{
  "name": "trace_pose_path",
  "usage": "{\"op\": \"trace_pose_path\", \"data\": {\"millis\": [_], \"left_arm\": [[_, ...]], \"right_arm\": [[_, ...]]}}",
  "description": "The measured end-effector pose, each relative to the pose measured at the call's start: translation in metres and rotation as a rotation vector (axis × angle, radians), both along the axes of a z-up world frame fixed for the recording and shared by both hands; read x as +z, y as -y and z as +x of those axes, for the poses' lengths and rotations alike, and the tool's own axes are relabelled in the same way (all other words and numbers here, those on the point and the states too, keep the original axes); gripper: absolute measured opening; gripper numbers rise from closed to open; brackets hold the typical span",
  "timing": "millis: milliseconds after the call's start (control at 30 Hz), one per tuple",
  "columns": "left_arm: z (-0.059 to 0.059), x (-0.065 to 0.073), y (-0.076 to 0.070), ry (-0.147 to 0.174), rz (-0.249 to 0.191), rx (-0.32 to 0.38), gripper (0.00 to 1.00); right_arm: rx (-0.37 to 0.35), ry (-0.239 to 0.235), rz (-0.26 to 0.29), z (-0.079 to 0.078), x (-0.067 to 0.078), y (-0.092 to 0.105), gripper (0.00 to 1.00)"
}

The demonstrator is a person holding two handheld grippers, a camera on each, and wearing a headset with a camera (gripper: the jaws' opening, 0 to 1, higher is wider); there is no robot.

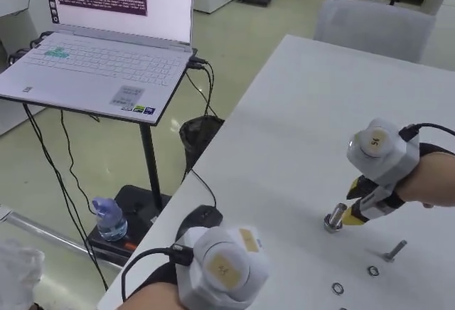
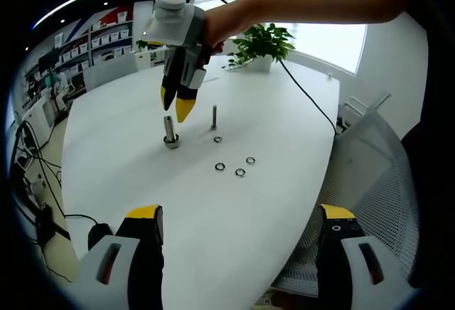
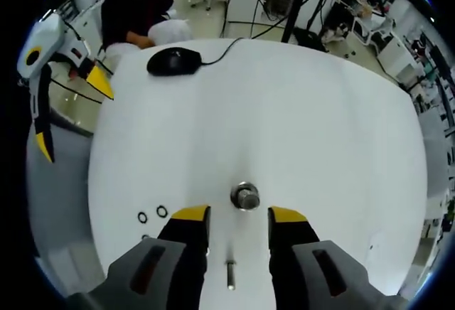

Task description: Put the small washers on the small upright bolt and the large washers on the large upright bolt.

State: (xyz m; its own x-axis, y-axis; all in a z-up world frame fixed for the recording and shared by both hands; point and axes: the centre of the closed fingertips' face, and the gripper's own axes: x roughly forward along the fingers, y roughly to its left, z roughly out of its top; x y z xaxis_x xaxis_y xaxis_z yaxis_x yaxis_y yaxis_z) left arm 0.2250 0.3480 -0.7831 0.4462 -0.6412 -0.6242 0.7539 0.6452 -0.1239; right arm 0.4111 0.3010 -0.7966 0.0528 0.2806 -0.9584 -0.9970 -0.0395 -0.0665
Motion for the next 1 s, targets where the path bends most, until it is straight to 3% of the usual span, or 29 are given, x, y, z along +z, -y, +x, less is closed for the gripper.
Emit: {"op": "trace_pose_path", "data": {"millis": [100, 533, 833, 1000], "left_arm": [[-0.001, 0.002, 0.001, 0.002, 0.008, -0.004, 0.89], [-0.006, 0.003, 0.006, 0.001, 0.005, 0.011, 0.89], [-0.006, 0.003, 0.008, -0.001, 0.003, 0.008, 0.88], [-0.007, 0.003, 0.007, -0.004, 0.010, 0.003, 0.87]], "right_arm": [[0.010, -0.003, 0.021, -0.006, 0.003, 0.004, 0.33], [0.037, -0.016, 0.019, -0.034, -0.001, 0.039, 0.31], [0.031, -0.027, 0.018, -0.047, -0.015, 0.059, 0.30], [0.040, -0.023, 0.001, -0.047, -0.027, 0.066, 0.28]]}}
